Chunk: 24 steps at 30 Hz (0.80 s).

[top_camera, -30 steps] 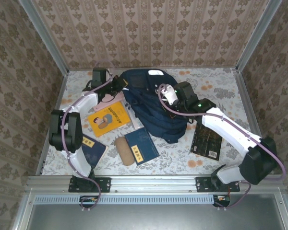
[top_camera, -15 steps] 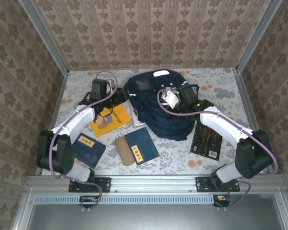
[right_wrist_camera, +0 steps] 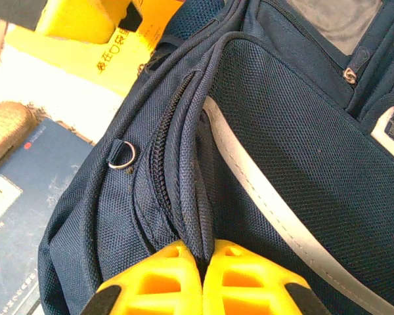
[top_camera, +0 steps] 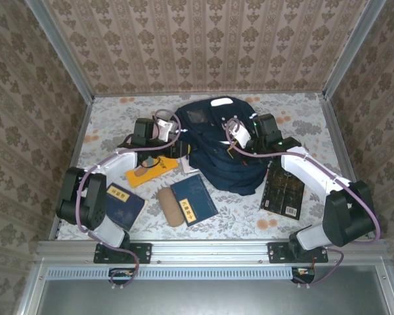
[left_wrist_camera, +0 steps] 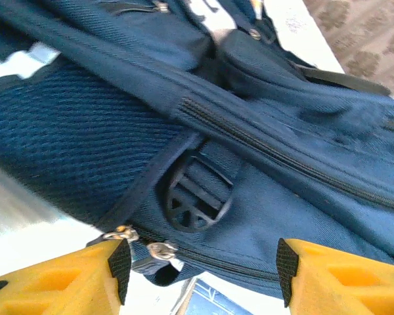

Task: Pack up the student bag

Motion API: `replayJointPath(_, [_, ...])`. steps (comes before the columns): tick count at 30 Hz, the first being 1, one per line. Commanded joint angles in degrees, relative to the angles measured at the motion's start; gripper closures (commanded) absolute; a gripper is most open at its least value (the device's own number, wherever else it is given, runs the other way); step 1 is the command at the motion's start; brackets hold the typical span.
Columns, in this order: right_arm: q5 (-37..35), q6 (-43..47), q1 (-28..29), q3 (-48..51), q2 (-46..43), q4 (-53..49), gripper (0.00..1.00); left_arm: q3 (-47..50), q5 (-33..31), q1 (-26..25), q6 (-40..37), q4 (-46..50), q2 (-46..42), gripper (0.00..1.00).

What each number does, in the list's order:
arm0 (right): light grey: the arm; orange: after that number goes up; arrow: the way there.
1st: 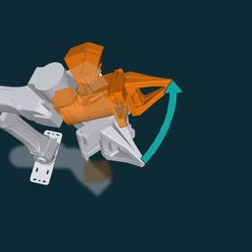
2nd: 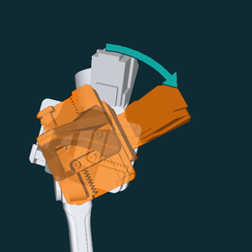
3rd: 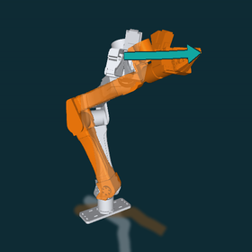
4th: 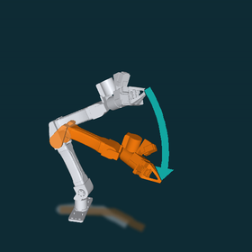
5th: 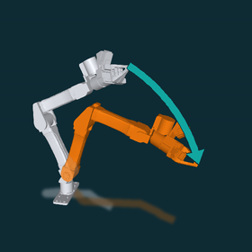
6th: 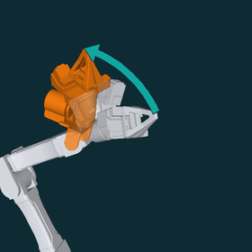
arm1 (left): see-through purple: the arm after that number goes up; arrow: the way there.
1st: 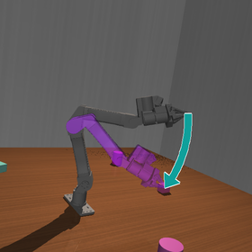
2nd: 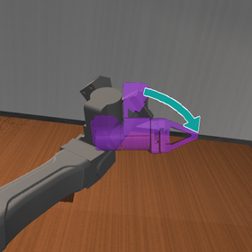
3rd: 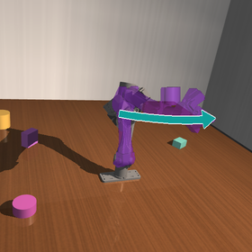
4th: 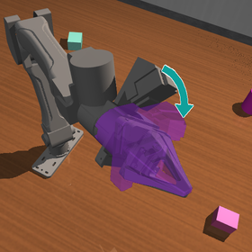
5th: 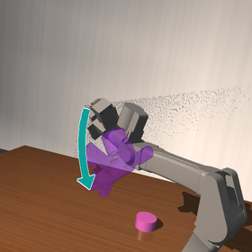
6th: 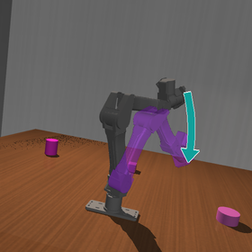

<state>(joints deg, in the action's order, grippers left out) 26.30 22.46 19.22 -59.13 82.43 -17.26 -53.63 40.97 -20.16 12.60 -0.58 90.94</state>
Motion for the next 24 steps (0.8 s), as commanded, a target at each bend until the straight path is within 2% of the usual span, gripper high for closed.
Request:
replayJointPath(1, [7.08,-3.89,-1.67,-0.23,-2.39,4.49,1.00,1.48,8.10,0.94,-6.67,-3.75,0.26,0.38])
replayJointPath(13, [9.57,-7.23,-2.41,-1.43,-1.93,5.38,1.00,0.56,9.54,2.72,-4.49,-4.51,5.42,0.38])
replayJointPath(24, [10.13,-8.48,-2.35,-1.68,-2.18,5.86,1.00,0.98,10.70,1.51,-2.63,-7.83,7.65,0.37])
